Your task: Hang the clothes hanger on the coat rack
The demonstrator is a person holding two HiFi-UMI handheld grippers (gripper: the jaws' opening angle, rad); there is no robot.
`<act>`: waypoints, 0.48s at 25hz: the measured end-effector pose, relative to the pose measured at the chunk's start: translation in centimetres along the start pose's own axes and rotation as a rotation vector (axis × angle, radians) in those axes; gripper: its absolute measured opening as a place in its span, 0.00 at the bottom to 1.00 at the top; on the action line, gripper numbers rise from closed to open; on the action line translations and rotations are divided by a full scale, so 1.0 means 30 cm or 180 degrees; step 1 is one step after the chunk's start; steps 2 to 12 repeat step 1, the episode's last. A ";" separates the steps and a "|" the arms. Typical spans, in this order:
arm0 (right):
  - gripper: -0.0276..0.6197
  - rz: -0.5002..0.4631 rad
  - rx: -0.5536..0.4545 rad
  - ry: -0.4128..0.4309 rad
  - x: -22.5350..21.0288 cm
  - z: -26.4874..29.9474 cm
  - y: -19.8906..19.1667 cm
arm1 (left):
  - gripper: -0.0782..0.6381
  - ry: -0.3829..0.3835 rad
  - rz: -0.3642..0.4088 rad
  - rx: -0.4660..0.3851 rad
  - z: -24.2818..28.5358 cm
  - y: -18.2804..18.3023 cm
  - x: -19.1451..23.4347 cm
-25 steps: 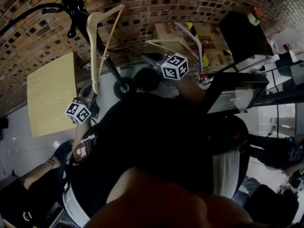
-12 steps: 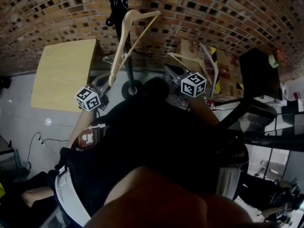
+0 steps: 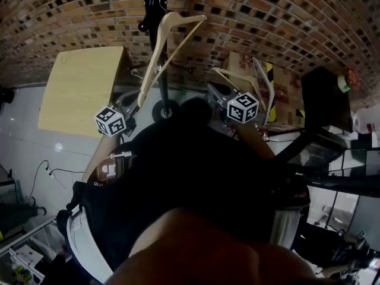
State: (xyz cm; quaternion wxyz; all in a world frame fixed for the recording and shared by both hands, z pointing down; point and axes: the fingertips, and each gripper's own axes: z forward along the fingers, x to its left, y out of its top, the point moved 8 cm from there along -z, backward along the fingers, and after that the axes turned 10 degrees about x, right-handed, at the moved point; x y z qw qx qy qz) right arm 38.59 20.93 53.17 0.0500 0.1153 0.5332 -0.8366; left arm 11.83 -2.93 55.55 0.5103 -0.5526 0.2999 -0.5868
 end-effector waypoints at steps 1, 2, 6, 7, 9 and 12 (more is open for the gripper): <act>0.06 0.0001 -0.0001 -0.0003 -0.001 0.001 -0.001 | 0.11 -0.0001 0.0004 0.0002 0.001 -0.001 0.002; 0.06 0.0001 -0.0001 -0.0003 -0.001 0.001 -0.001 | 0.11 -0.0001 0.0004 0.0002 0.001 -0.001 0.002; 0.06 0.0001 -0.0001 -0.0003 -0.001 0.001 -0.001 | 0.11 -0.0001 0.0004 0.0002 0.001 -0.001 0.002; 0.06 0.0001 -0.0001 -0.0003 -0.001 0.001 -0.001 | 0.11 -0.0001 0.0004 0.0002 0.001 -0.001 0.002; 0.06 0.0001 -0.0001 -0.0003 -0.001 0.001 -0.001 | 0.11 -0.0001 0.0004 0.0002 0.001 -0.001 0.002; 0.06 0.0001 -0.0001 -0.0003 -0.001 0.001 -0.001 | 0.11 -0.0001 0.0004 0.0002 0.001 -0.001 0.002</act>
